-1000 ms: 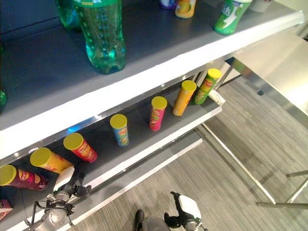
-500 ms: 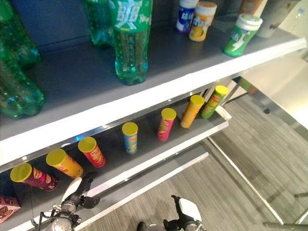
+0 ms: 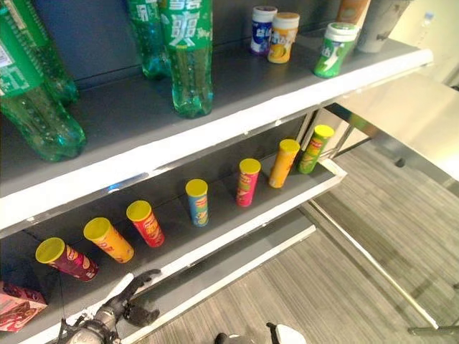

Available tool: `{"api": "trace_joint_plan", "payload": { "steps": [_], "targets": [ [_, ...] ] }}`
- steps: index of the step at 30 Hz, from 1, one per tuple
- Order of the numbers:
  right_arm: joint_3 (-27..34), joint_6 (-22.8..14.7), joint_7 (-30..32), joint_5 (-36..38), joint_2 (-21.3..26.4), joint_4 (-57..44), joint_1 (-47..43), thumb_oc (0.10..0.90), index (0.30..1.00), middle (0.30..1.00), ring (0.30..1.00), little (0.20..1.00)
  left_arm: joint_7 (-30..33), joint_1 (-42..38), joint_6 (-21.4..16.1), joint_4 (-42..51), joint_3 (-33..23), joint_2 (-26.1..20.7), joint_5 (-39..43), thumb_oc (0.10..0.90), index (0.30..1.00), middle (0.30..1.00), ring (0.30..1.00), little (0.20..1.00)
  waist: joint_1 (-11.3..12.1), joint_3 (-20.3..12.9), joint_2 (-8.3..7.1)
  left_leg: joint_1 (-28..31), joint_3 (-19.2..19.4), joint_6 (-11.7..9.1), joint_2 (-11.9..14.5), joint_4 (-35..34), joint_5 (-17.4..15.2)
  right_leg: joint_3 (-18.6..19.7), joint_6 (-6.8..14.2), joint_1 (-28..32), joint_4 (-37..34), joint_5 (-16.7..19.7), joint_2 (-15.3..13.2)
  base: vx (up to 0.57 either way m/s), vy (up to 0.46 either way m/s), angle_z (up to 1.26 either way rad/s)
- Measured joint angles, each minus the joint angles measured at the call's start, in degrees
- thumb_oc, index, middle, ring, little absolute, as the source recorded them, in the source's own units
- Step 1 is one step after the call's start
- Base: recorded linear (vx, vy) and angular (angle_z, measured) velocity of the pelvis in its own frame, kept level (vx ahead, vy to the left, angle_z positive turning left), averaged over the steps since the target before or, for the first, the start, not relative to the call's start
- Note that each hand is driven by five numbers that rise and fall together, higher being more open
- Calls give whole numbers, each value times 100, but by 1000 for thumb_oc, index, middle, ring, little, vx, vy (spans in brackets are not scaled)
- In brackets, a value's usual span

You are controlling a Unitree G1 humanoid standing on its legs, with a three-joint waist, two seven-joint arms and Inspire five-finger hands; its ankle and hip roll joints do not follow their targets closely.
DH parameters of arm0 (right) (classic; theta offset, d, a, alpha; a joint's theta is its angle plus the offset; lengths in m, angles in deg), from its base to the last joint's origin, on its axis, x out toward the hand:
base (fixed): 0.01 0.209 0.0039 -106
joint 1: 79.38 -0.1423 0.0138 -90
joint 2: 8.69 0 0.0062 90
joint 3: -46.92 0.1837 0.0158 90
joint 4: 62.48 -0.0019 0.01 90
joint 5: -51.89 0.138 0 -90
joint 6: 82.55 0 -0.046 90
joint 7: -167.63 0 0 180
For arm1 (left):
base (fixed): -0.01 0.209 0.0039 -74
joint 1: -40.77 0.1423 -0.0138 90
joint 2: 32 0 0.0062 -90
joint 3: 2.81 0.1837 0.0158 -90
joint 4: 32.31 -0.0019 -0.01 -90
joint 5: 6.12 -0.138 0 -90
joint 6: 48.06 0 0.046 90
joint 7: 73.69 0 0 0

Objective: Put the goods on the table back onto the shelves and tidy them up.

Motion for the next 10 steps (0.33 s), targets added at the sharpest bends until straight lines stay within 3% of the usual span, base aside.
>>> {"api": "trace_joint_plan", "payload": {
  "steps": [4, 5, 8, 10],
  "targets": [
    [142, 58, -15, 38, -16, 56, -42, 800, 900, 900, 900, 900, 102, 352, 68, -484, -400, 407, 224, 800, 900, 900, 900, 900, 252, 16, 87, -114, -93, 1, 17, 46, 1, -184, 50, -17, 64, -45, -65, -70, 10, 28],
    [215, 63, -14, 79, -14, 154, -56, 800, 900, 900, 900, 900, 129, 356, -22, -898, -700, 665, 224, 800, 900, 900, 900, 900, 257, 7, 88, -110, -128, 3, 13, 68, 1, -203, 84, -25, 77, -76, -85, -50, -7, 15],
    [436, 121, -25, 352, -206, 507, -127, 800, 900, 900, 900, 900, 445, 128, 251, -2581, -1446, 1459, 644, 800, 900, 900, 900, 900, 385, -100, 36, -179, -340, 2, -16, 143, 2, -280, 79, -42, 204, -179, -170, -34, -14, 19],
    [430, 124, -34, 399, -243, 543, -111, 800, 900, 900, 900, 900, 518, 118, 356, -3187, -1600, 1543, 869, 800, 900, 900, 900, 900, 439, -144, 18, -195, -367, 2, -14, 188, 2, -304, 70, -34, 231, -203, -189, -9, -21, 12]
  ]
}}
